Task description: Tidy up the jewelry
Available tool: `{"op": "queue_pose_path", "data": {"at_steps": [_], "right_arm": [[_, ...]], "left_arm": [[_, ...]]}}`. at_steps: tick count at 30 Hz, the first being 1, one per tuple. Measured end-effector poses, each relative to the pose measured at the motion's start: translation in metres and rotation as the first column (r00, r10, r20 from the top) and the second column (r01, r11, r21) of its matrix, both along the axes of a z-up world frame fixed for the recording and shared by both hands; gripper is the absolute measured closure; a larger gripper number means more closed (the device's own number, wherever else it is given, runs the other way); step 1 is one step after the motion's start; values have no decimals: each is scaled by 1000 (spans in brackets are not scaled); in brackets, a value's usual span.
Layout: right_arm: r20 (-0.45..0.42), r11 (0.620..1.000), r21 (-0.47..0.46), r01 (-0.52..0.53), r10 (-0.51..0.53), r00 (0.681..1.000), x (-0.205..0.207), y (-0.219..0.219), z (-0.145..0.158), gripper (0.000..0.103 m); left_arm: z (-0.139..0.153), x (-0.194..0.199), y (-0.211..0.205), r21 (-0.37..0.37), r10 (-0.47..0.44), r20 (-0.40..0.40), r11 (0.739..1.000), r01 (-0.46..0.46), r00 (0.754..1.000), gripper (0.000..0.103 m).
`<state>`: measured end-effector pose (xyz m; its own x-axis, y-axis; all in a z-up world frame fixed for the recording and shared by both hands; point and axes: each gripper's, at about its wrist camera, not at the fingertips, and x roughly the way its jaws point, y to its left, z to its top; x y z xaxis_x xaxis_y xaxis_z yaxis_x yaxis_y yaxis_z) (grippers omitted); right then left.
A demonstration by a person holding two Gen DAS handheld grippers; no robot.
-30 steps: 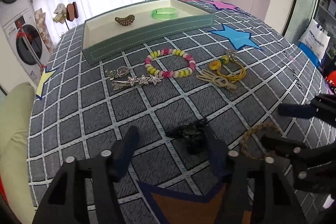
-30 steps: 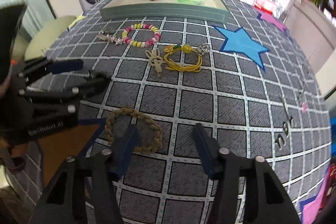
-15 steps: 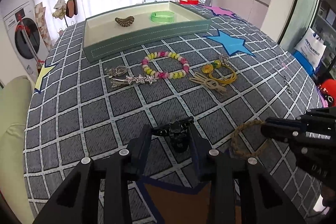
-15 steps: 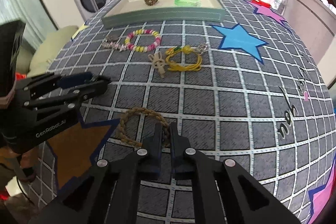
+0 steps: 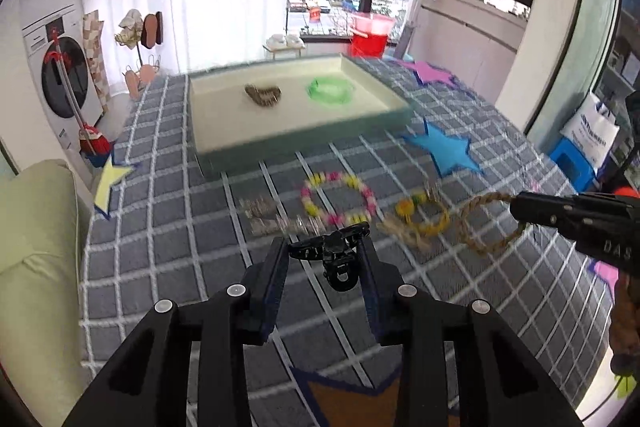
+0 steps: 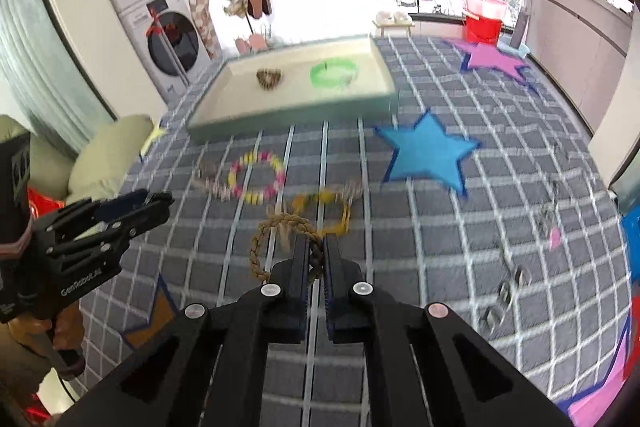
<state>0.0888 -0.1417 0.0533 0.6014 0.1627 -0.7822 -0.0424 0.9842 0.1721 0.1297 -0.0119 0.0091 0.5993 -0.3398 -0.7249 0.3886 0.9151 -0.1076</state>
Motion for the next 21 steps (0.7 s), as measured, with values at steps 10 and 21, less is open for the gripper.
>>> {"op": "queue_pose_path", "data": {"at_steps": [10, 21], "right_arm": [[48, 998, 61, 22, -25, 999, 92, -16, 34, 96], [17, 998, 42, 53, -54, 998, 194, -20, 20, 96]], "left_arm": [[30, 70, 10, -22, 60, 24, 998, -60, 998, 53], [27, 161, 0, 36, 106, 29, 994, -107, 994, 53]]}}
